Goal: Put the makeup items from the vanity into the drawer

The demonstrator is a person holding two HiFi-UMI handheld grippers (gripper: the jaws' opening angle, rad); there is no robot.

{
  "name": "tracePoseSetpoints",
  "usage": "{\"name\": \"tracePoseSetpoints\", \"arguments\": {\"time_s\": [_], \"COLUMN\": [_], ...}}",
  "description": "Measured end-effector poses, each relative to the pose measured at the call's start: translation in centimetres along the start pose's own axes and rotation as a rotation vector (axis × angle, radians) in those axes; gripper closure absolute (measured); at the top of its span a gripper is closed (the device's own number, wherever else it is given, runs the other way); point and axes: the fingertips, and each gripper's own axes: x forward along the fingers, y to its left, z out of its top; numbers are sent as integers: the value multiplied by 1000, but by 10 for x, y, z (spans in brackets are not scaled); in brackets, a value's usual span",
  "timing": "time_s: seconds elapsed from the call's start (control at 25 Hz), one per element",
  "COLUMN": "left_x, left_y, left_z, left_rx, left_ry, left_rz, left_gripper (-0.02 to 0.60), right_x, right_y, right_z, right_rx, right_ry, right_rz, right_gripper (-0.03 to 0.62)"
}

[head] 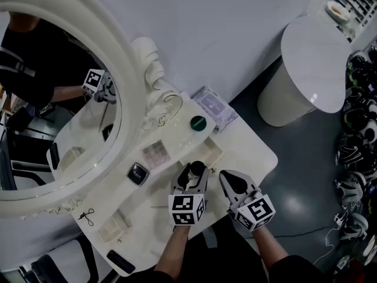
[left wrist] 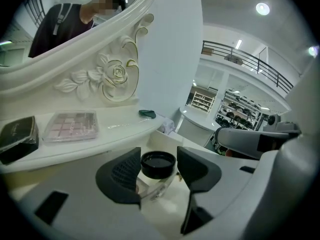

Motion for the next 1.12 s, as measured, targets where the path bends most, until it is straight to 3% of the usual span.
{"name": "tracePoseSetpoints", "arguments": {"time_s": [0.52,0.88,1.12], "left_x": [-4,-35,-58], "left_y": [2,-8,-27], "left_z": [2,17,30], "left_rx": [22,78,99], "left_ry": [-14,-75,-125], "left_rz": [14,5,3], "left_gripper": [355,533,566], "right_x": [5,-1,-13], "right_y": [-1,8,20], "right_z": [-1,22,39], "right_rx": [-2,-5,-39], "right_ry": [11,-21,-35], "right_rz": [13,29,70], "right_gripper": [571,571,571]}}
